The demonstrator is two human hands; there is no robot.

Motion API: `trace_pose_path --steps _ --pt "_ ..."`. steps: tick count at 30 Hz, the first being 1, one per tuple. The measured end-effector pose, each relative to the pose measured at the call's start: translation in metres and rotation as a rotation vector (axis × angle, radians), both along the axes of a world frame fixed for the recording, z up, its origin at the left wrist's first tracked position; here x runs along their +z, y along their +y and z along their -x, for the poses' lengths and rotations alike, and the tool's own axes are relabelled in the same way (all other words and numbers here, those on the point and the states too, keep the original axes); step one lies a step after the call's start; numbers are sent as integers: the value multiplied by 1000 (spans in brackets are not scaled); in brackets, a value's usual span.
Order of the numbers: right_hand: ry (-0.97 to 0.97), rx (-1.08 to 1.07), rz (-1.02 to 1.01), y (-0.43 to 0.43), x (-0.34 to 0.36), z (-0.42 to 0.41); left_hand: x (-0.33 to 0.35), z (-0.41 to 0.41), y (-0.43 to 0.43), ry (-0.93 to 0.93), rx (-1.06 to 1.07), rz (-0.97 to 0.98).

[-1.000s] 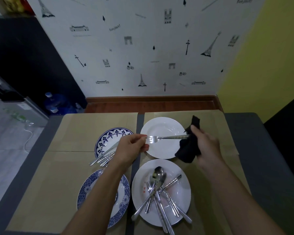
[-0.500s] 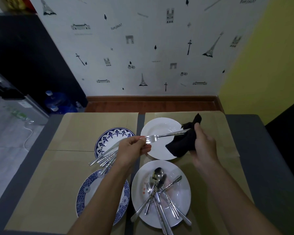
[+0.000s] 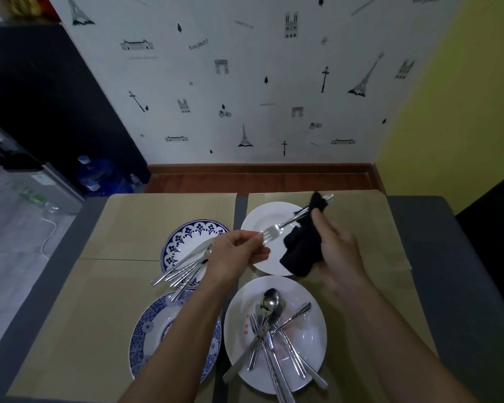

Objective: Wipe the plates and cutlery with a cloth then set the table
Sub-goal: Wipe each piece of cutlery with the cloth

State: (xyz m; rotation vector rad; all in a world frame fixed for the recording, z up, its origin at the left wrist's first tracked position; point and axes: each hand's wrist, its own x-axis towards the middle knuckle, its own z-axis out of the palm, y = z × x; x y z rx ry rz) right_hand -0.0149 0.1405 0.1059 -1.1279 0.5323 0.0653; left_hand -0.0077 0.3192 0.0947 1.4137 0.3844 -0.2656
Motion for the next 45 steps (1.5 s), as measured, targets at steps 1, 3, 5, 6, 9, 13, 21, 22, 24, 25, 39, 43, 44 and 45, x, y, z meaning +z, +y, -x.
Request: trace_pose_path --steps 1,3,5,6,9,13,21,22,24,25,39,43,44,45 --pt "-3 71 28 4 -1 0 1 1 -4 -16 -55 -6" --pt "-2 180 58 11 -1 0 2 3 -12 -50 -150 -19" --pt "-13 208 53 14 -1 -2 2 4 -14 -63 -205 -27" --pt "-11 199 59 14 -1 -3 2 5 -14 -62 -225 -36" --pt "5 128 85 12 -1 -4 6 5 -13 -55 -272 -85" --pt "-1 73 92 16 -12 -4 9 0 -12 -65 -321 -158" --pt "31 64 79 9 -10 -4 3 4 -7 -29 -357 -238" --pt "29 116 95 8 -7 -3 1 5 -8 -34 -356 -250" --pt "33 237 133 8 -1 -1 -2 9 -9 -33 -358 -247" --pt "37 284 154 8 2 1 -3 11 -10 -30 -365 -238" --pt "53 63 222 10 -8 5 -11 17 7 -23 -304 -245" --pt "60 -87 162 0 -8 0 -9 17 18 -22 -303 -258" --pt "57 -89 149 -2 -6 0 -9 16 20 -20 -267 -251" --pt "55 -78 148 -4 -4 -1 -9 16 21 -23 -211 -236"
